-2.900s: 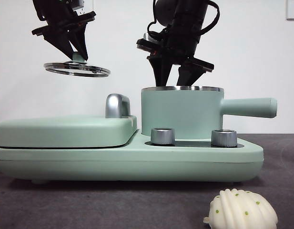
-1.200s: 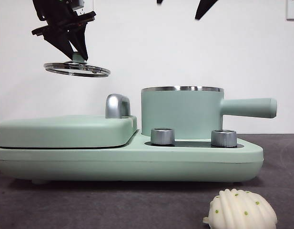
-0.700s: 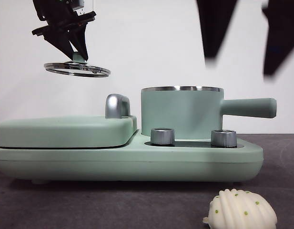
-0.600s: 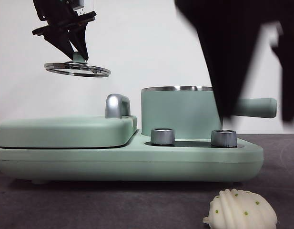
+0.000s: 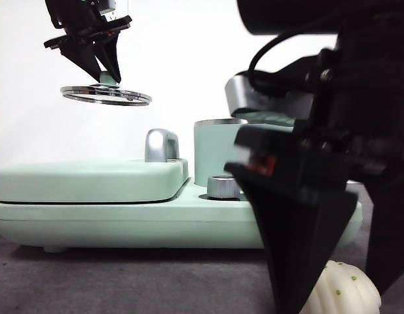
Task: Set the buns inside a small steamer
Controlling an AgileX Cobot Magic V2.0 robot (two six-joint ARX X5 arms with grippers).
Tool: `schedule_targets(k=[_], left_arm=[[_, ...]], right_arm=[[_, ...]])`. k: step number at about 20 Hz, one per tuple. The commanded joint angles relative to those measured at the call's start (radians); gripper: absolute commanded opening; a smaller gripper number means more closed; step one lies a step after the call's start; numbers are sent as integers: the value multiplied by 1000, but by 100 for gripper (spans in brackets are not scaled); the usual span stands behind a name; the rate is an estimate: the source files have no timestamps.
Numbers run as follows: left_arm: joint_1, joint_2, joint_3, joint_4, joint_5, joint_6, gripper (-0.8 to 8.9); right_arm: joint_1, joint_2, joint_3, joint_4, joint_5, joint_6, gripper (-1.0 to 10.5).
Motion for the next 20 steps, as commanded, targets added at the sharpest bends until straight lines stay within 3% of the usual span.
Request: schedule_targets(k=[1,5,9,14,20], left_arm=[[-4,19,41,20,6,3,10],[-4,19,41,20,6,3,10],[-4,19,41,20,6,3,10],[-4,19,41,21,6,3,10],[-4,20,40,19,6,3,10]], right_arm=[[10,37,4,10,12,-16,397],[10,43,4,36,28,-17,192],[-14,41,100,-53,9,-30,185],[-142,45,432,-333,-43,-165,185],[-352,203,856,-500,-50,-366,185]])
